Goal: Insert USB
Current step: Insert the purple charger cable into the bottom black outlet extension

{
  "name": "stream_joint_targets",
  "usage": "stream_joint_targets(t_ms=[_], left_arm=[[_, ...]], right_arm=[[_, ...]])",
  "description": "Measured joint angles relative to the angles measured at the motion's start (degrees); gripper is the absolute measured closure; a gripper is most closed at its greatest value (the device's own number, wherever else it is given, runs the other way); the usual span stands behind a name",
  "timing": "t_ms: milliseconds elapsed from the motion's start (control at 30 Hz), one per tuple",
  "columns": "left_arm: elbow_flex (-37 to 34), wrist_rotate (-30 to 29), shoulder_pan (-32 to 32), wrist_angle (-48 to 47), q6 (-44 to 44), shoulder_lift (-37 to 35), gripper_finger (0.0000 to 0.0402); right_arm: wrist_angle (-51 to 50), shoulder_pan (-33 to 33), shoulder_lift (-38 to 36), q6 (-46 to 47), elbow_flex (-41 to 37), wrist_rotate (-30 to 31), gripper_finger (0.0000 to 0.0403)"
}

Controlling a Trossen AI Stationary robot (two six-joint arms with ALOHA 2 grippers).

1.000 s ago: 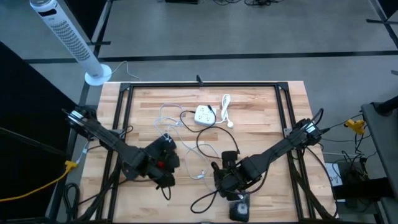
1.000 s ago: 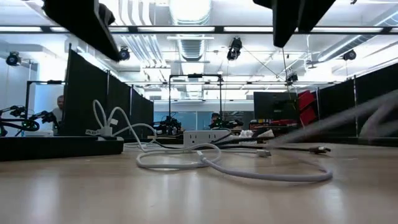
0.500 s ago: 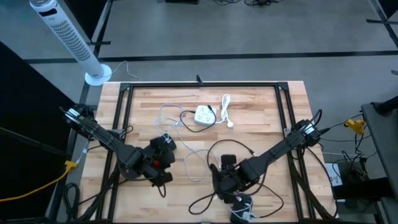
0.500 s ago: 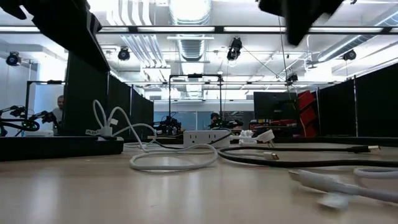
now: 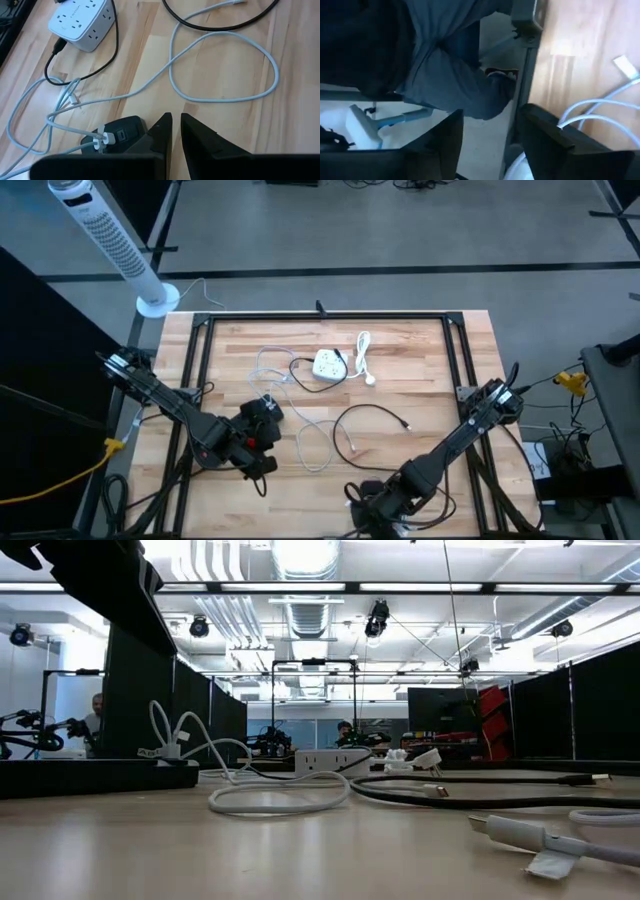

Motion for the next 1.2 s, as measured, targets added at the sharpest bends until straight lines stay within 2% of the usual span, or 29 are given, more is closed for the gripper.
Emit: stream_joint_targets(t_ms=[100, 200, 333, 533, 633, 767, 867, 900, 1033, 1200], left_arm=[[0.0, 0.0, 0.0, 0.02, 0.0, 0.0, 0.0374], [0.0, 0.0, 0.0, 0.02, -0.13, 0.0, 0.0374], [0.0, 0.28, -0.04, 0.02, -1.5, 0.0, 0.0374], [0.0, 2.12, -0.09, 0.01, -2.88, 0.0, 0.0374], [0.0, 2.14, -0.09, 0.02, -2.86, 0.0, 0.0374], [0.0, 2.16, -0.13, -0.02, -2.97, 0.0, 0.0374], [-0.02, 2.06, -0.14, -0.11, -1.43, 0.0, 0.0374], [-0.03, 0.72, -0.36, 0.01, 0.94, 0.0, 0.0375], [-0.4, -10.77, -3.47, 2.83, 9.06, -0.21, 0.0376], [-1.98, -13.31, -8.02, 7.95, 11.51, -3.78, 0.0376]], right_arm=[[0.19, 0.63, 0.03, 1.93, -0.26, -1.63, 0.0236], [-0.28, 0.76, 0.03, 2.2, -0.7, 1.16, 0.0264], [-4.83, 0.54, 0.03, 4.68, -2.66, 3.02, 0.032], [-11.63, 0.16, -0.29, 6.69, -8.13, -0.26, 0.0394], [-18.82, -1.17, -0.51, 3.8, -8.64, 1.33, 0.0396], [-27.52, -3.56, -2.12, 0.87, -8.99, 11.94, 0.0393], [-30.41, -4.84, -4.14, -0.06, -9.34, 17.56, 0.0398], [-30.69, -4.99, -5.19, -0.14, -9.34, 17.93, 0.04], [-30.99, -4.9, -8.6, -0.06, -9.21, 18.65, 0.04], [-31.9, -4.54, -10.49, 0.46, -9.29, 18.87, 0.0402]])
